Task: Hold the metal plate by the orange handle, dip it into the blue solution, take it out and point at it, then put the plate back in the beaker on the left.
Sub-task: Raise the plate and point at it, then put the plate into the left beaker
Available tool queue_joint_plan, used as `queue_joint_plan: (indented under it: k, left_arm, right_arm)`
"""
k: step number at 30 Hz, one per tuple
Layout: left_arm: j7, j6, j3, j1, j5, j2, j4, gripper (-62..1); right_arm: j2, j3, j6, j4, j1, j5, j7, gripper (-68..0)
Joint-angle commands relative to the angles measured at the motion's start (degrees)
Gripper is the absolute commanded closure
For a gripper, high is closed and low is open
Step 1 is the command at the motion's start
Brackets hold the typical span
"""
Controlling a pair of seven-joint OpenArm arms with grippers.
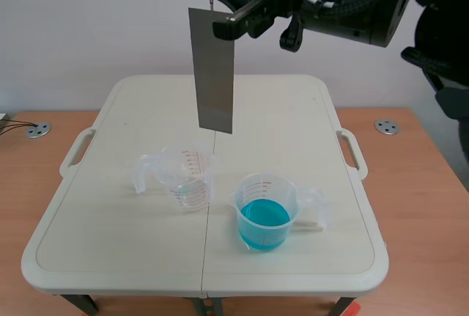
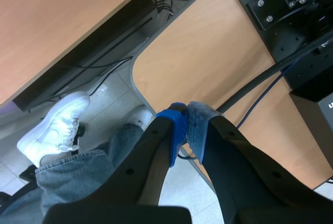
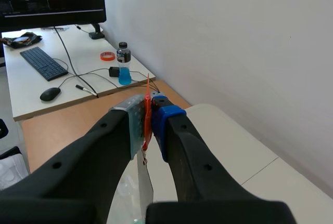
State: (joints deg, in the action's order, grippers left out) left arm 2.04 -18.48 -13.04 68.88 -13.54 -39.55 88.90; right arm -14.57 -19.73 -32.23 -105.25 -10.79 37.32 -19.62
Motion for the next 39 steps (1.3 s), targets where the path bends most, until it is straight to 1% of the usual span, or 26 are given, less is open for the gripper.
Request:
queue_joint_plan:
  k: [1, 16, 24, 32, 39]
  left_arm:
    - [-0.52, -0.26, 0.15, 0.13, -0.35, -0.17, 0.28, -3.1]
    - [-0.46, -0.28, 0.17, -0.15, -0.37, -0.15, 0.24, -3.1]
    - [0.48, -0.28, 0.17, -0.15, -0.37, -0.15, 0.24, -3.1]
    - [0.52, -0.28, 0.17, -0.15, -0.37, -0.15, 0.24, -3.1]
    - [0.52, -0.28, 0.17, -0.15, -0.37, -0.15, 0.24, -3.1]
  right_arm:
    - [0.87, -0.57, 0.09, 0.59, -2.14, 0.42, 0.94, -1.5]
    - [5.11, -5.73, 0.04, 12.02, -8.41, 0.42, 2.36, -1.5]
    - [7.15, -9.14, 0.04, 16.06, -10.32, 0.42, 2.89, -1.5]
    - [9.46, -10.71, 0.07, 17.84, -10.32, -0.46, 3.06, -1.5]
    - [10.16, -10.88, 0.09, 17.86, -10.29, -1.07, 3.06, -1.5]
